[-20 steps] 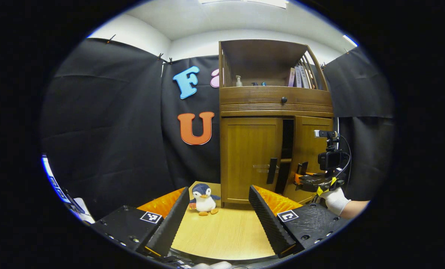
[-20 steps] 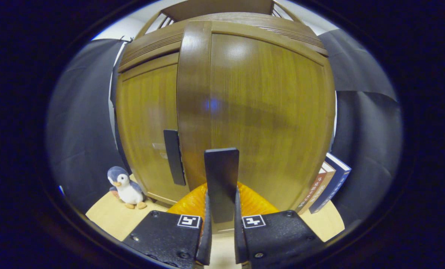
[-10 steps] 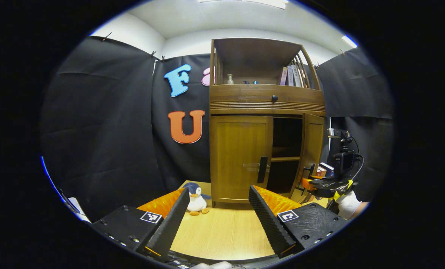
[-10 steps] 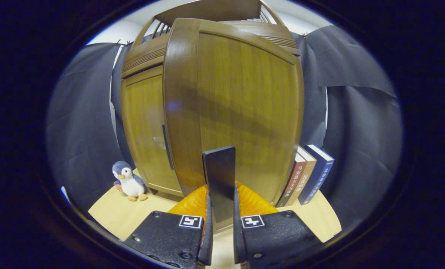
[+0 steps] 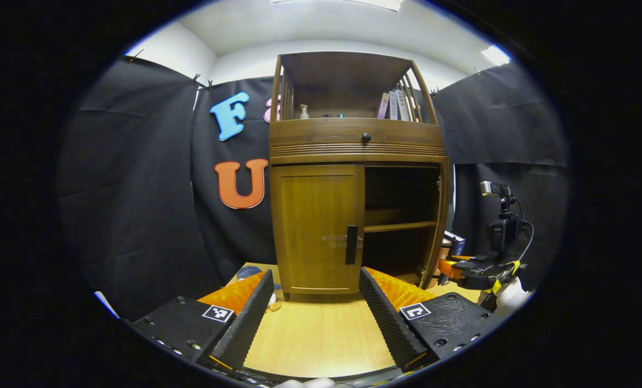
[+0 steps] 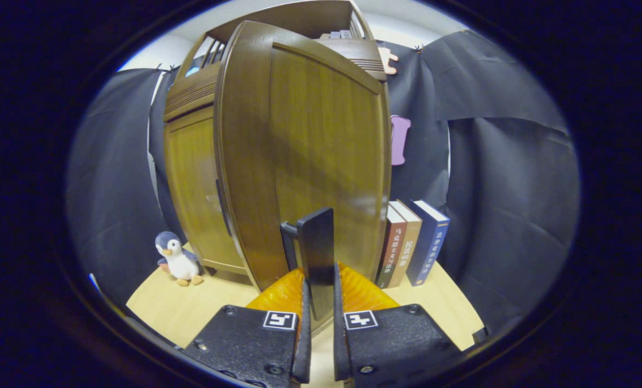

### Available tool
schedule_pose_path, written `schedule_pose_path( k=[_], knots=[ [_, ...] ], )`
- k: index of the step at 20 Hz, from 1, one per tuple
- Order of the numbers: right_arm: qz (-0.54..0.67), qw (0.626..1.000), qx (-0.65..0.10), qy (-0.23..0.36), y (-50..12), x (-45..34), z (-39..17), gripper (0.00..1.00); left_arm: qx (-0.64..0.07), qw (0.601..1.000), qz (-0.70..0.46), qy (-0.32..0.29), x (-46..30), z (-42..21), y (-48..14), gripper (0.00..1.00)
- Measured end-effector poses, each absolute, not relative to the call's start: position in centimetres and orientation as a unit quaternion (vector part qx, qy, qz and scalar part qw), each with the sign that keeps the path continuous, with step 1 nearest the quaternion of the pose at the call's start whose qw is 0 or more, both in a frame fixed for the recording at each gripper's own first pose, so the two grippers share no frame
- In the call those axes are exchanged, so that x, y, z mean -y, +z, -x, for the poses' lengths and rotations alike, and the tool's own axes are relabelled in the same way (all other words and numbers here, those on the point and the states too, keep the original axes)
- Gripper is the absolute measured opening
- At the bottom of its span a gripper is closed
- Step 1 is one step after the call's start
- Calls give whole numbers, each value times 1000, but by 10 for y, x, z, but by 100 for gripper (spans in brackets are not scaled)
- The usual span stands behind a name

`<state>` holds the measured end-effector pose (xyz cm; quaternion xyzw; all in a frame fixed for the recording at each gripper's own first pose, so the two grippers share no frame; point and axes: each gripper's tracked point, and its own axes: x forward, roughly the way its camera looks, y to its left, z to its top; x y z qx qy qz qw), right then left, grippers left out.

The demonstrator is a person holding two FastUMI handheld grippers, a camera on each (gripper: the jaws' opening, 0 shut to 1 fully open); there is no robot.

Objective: Open the right door of the double-door shoe cabinet with the right hand, and open the left door with the left hand.

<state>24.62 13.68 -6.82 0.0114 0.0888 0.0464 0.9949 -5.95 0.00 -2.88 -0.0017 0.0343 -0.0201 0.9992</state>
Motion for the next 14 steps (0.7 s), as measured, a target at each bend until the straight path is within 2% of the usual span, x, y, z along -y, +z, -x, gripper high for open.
schedule_pose_path(
  k=[2, 5, 6, 8, 10, 11, 13, 14],
  knots=[
    [-15, 995, -86, 39, -66, -135, -248, 18, -35, 999, -2, -31, 9, 58, -29, 100],
    [-17, 996, -85, 31, -65, -134, -247, 14, -35, 998, -4, -46, 20, 54, -26, 100],
    [-16, 996, -85, 27, -63, -133, -247, 12, -34, 998, -4, -50, 25, 53, -25, 96],
    [-19, 996, -84, 13, -60, -130, -249, 9, -33, 998, -6, -59, 33, 51, -26, 100],
    [-18, 996, -89, 1, -61, -127, -248, 5, -32, 997, -8, -67, 41, 49, -25, 96],
    [-19, 996, -89, -1, -60, -126, -248, 5, -34, 997, -10, -69, 45, 48, -26, 100],
    [-21, 996, -91, -6, -58, -128, -247, 4, -37, 996, -11, -75, 52, 48, -30, 96],
    [-20, 996, -91, -5, -57, -129, -248, 4, -38, 996, -11, -77, 55, 47, -31, 100]
  ],
)
